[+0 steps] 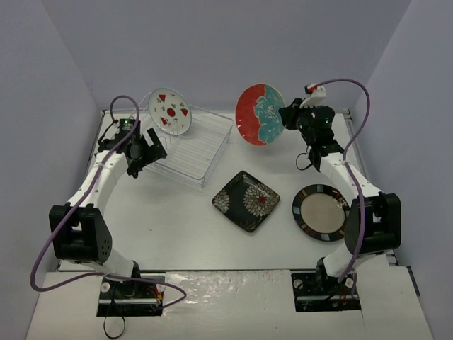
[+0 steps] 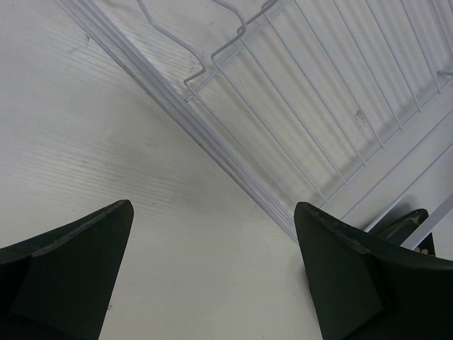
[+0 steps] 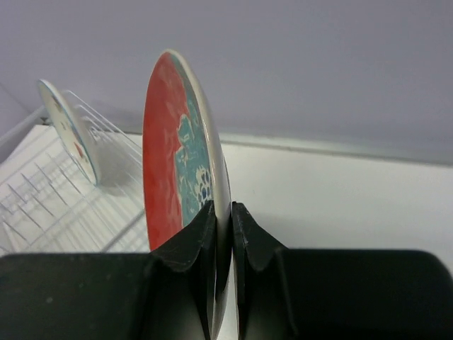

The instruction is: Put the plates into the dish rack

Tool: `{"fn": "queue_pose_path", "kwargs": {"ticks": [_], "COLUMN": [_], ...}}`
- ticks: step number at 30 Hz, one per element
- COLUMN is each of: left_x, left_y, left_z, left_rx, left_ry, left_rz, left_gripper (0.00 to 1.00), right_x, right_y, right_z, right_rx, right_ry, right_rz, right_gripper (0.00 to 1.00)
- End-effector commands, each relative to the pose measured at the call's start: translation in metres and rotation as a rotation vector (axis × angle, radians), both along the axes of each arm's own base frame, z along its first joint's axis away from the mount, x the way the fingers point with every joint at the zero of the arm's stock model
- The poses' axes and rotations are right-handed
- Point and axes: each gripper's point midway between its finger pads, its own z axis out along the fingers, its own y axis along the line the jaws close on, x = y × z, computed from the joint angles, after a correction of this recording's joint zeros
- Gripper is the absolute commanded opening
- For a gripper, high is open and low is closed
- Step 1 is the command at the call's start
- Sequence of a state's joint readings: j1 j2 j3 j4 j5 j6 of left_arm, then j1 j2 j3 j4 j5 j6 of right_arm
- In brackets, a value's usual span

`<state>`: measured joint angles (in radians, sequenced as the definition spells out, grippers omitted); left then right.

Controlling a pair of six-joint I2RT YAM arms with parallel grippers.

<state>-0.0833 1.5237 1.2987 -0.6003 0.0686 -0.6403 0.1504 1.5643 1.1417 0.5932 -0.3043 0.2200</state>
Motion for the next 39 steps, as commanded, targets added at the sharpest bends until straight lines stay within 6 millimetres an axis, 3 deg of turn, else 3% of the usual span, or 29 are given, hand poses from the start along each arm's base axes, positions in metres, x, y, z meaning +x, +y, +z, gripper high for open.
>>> {"fn": "queue_pose_path", "kwargs": {"ticks": [1,3,6,11,13,16,19,24,32,37,39], "left_x": [0.01,0.01,0.01,0.011,0.011,0.012,0.013,0.015,0.015,0.015,0.016], "left_y": [0.004,0.005,0.009,0.013,0.014,0.014,0.017,0.017,0.018,0.017,0.028], "left_z": [0.033,0.031,0.029,0.03,0.03,0.03,0.027,0.027,0.02,0.014,0.016], "left_rx": [-0.034,-0.036,-0.039,-0.046,-0.052,-0.056,-0.057,-0.061,-0.054,-0.066,-0.067], "left_ry": [-0.116,-0.113,-0.107,-0.105,-0.103,-0.103,-0.097,-0.095,-0.077,-0.049,-0.053], "left_rz": [0.022,0.024,0.035,0.033,0.032,0.029,0.038,0.033,0.035,0.04,0.072], "left_gripper": [0.97,0.97,0.97,0.97,0.97,0.97,0.97,0.97,0.97,0.97,0.97], "right_x": [-0.001,0.002,0.017,0.045,0.061,0.07,0.081,0.076,0.066,0.048,0.046], "right_y": [0.037,0.049,0.077,0.125,0.141,0.16,0.184,0.212,0.216,0.238,0.25], "right_z": [0.175,0.193,0.199,0.173,0.149,0.159,0.146,0.153,0.167,0.19,0.19], "right_rx": [0.052,0.06,0.137,0.244,0.299,0.404,0.435,0.467,0.494,0.355,0.295], "right_ry": [-0.499,-0.527,-0.513,-0.404,-0.33,-0.344,-0.336,-0.37,-0.434,-0.563,-0.608], "right_rz": [0.064,0.085,0.15,0.231,0.257,0.318,0.341,0.367,0.378,0.373,0.358], "right_gripper": [0.0,0.0,0.0,0.0,0.0,0.0,0.0,0.0,0.0,0.0,0.0]}}
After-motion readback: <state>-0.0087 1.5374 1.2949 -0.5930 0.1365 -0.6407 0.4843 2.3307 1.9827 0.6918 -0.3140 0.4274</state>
